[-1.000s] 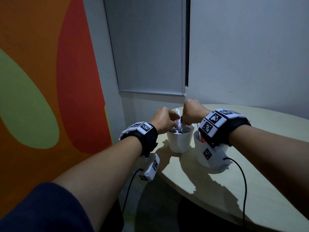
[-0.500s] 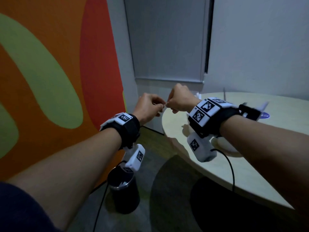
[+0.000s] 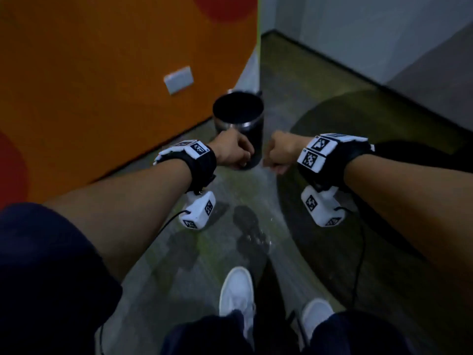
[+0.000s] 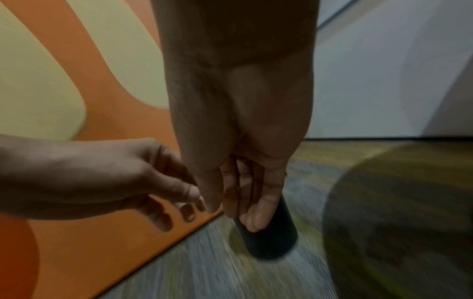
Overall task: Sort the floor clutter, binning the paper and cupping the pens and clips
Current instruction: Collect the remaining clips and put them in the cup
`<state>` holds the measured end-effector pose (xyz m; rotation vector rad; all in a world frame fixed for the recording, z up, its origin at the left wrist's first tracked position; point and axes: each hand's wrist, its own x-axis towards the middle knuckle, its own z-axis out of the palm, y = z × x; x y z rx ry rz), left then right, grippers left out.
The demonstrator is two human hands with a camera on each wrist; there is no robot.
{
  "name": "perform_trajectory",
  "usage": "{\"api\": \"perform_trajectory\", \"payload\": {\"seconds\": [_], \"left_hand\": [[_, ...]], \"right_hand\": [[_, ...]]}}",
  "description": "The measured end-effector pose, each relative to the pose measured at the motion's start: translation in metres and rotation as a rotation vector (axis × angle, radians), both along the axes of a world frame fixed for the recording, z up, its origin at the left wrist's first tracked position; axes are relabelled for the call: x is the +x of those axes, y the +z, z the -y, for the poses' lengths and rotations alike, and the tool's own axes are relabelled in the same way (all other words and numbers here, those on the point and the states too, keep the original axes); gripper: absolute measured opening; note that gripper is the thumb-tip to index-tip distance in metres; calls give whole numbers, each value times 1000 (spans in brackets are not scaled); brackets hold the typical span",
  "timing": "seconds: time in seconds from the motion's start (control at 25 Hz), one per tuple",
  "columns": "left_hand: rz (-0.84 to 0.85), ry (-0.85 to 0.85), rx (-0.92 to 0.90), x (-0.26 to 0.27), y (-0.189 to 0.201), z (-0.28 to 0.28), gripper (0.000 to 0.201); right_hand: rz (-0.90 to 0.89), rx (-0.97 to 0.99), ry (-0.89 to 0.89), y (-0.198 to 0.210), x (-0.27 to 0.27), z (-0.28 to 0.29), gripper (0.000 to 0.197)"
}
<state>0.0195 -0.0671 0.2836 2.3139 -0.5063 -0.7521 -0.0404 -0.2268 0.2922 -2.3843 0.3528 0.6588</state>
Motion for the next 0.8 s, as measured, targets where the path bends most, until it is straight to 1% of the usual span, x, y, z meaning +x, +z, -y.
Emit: {"api": "perform_trajectory", "payload": {"seconds": [0.08, 0.16, 0.24, 0.28, 0.36, 0.4, 0.48, 0.52, 0.6, 0.64, 0.72, 0.8], "left_hand": [[-139, 21, 106, -5, -96, -22, 10], [-242, 11, 182, -14, -176, -36, 10], [-288, -44, 240, -28, -234, -43, 11], [-276, -93, 276, -34, -258, -44, 11], [-218, -198, 322, -50, -304, -47, 17], [-176, -248, 311, -59, -325, -50, 25], [-84, -289, 247, -78, -361, -54, 39], [-27, -277, 240, -86, -372, -55, 39], [43, -210, 240, -96, -395, -54, 31], [54, -198, 229, -98, -402, -51, 23], [43, -225, 186, -104, -407, -43, 10], [-9, -212, 114, -105, -404, -35, 8]], "right_hand": [[-142, 5, -14, -96, -6, -1, 17], [-230, -30, 6, -175, -19, 1, 16], [-266, -79, 76, -235, -37, 4, 12], [-249, -92, 117, -263, -43, 6, 13], [-210, -88, 172, -316, -54, 5, 21], [-175, -97, 202, -339, -58, 3, 27], [-74, -111, 255, -375, -69, -2, 40], [-23, -121, 278, -385, -75, -5, 45], [77, -141, 306, -401, -87, -10, 51], [114, -145, 325, -404, -93, -14, 53], [121, -130, 368, -407, -104, -20, 56], [105, -86, 365, -406, -112, -22, 55]]}}
